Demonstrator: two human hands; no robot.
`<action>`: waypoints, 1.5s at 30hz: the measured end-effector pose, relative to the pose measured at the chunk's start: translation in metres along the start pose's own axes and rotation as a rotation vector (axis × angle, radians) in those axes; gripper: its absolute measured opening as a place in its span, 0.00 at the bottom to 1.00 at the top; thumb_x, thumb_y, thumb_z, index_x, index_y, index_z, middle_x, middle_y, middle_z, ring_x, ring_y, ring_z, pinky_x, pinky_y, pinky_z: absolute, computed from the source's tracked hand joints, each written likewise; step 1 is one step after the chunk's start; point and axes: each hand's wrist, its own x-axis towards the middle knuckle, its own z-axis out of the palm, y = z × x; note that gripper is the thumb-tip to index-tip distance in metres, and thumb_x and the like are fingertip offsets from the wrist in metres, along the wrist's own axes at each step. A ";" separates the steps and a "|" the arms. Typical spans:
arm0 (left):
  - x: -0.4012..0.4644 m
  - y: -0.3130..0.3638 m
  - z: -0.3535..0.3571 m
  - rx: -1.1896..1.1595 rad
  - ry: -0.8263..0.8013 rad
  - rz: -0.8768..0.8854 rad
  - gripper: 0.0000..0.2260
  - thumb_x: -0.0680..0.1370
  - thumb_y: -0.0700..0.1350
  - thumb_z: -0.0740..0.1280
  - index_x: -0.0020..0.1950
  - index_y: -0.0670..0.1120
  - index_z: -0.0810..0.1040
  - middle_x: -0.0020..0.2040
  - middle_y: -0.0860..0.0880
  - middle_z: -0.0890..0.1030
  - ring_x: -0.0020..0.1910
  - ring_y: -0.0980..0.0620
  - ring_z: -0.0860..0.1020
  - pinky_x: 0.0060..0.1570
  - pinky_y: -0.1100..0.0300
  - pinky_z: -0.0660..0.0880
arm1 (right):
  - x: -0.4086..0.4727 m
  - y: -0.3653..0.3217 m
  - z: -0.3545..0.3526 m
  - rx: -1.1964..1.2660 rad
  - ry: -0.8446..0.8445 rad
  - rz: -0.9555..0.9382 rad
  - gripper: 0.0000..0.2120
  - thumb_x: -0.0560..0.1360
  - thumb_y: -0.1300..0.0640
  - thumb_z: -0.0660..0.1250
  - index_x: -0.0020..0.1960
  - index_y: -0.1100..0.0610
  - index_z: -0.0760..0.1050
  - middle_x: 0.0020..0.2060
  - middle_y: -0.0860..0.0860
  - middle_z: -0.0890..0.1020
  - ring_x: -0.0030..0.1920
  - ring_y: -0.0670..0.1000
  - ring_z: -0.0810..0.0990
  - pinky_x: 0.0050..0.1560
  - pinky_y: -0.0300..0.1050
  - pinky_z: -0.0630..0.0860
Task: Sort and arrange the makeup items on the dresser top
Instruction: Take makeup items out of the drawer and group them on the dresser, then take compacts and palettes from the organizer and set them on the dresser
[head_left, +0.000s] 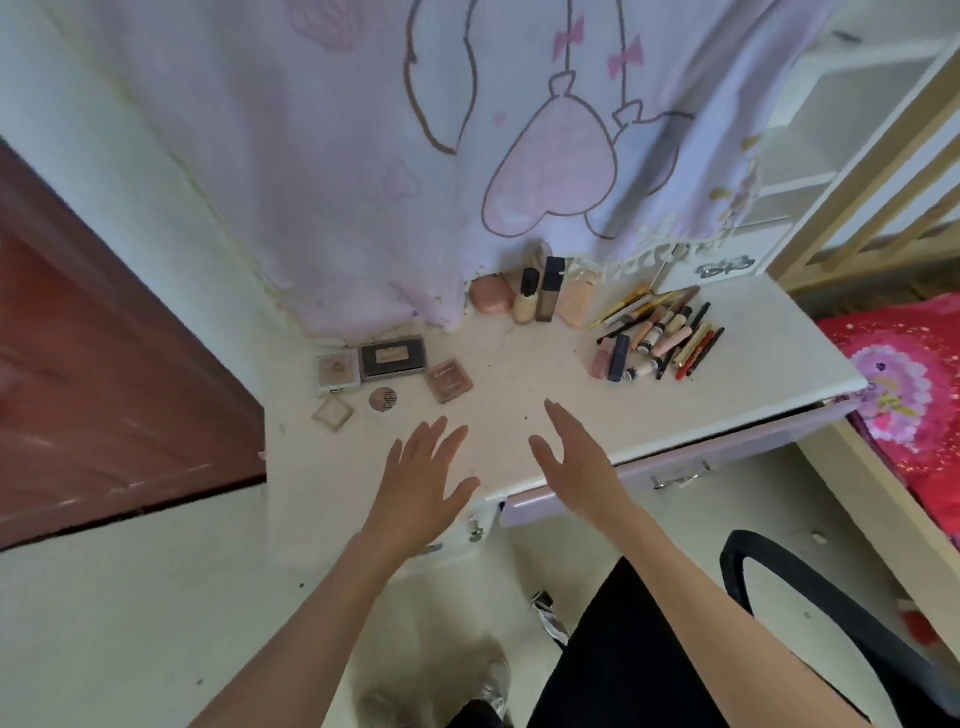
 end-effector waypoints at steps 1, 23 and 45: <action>-0.010 -0.011 -0.016 -0.015 0.090 -0.021 0.30 0.76 0.63 0.49 0.75 0.51 0.56 0.76 0.48 0.54 0.75 0.47 0.52 0.72 0.47 0.50 | 0.000 -0.022 0.005 -0.074 0.003 -0.083 0.26 0.81 0.52 0.55 0.76 0.56 0.52 0.75 0.52 0.56 0.75 0.50 0.54 0.72 0.42 0.51; -0.482 -0.229 -0.163 0.120 0.948 -1.345 0.34 0.73 0.69 0.40 0.74 0.54 0.58 0.75 0.49 0.58 0.75 0.45 0.52 0.70 0.47 0.44 | -0.175 -0.483 0.324 -0.303 -0.697 -1.467 0.27 0.81 0.48 0.54 0.76 0.50 0.49 0.76 0.47 0.51 0.76 0.47 0.47 0.73 0.44 0.44; -0.708 0.095 0.054 0.165 1.321 -2.875 0.34 0.71 0.66 0.45 0.74 0.53 0.59 0.76 0.47 0.56 0.76 0.45 0.49 0.71 0.47 0.44 | -0.653 -0.331 0.411 -0.346 -1.791 -2.606 0.28 0.80 0.45 0.53 0.76 0.49 0.47 0.76 0.47 0.51 0.76 0.46 0.45 0.75 0.50 0.42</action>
